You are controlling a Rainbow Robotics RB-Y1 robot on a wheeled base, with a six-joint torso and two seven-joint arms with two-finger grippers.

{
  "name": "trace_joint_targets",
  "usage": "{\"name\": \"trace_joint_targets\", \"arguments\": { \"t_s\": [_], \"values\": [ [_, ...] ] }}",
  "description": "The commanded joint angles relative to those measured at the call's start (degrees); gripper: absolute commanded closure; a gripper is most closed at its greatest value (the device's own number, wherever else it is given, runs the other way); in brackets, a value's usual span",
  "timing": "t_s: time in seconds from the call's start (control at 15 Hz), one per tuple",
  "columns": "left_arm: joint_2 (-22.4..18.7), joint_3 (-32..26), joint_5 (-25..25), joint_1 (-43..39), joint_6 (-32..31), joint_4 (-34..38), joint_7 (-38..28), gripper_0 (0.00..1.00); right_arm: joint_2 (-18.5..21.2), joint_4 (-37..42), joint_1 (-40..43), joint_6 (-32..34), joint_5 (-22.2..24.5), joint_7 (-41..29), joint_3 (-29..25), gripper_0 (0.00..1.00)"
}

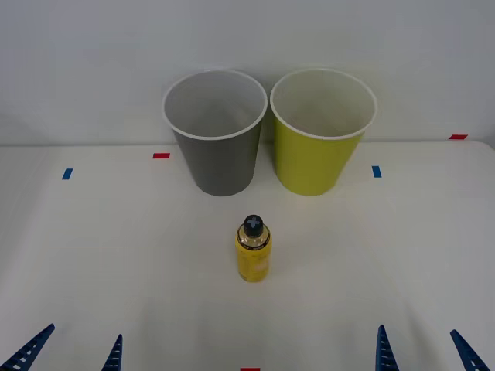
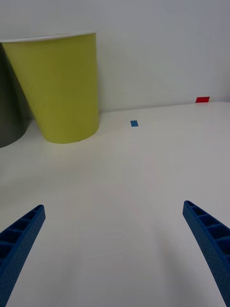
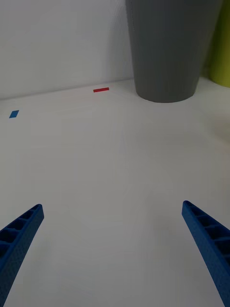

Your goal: Put cans in the gray bin and PET bottles in the light green bin.

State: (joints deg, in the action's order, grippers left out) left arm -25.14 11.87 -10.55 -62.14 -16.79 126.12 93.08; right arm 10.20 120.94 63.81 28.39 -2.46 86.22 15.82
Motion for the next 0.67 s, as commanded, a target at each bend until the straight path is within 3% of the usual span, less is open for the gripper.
{"name": "trace_joint_targets", "arguments": {
  "t_s": [0.07, 0.67],
  "values": [
    [0.0, 0.0, 0.0, 0.0, 0.0, 0.0, 0.0, 0.0, 0.0, 0.0, 0.0, 0.0, 0.0, 0.0, 0.0, 0.0],
    [0.0, 0.0, 0.0, 0.0, 0.0, 0.0, 0.0, 0.0, 0.0, 0.0, 0.0, 0.0, 0.0, 0.0, 0.0, 0.0]
  ]
}}
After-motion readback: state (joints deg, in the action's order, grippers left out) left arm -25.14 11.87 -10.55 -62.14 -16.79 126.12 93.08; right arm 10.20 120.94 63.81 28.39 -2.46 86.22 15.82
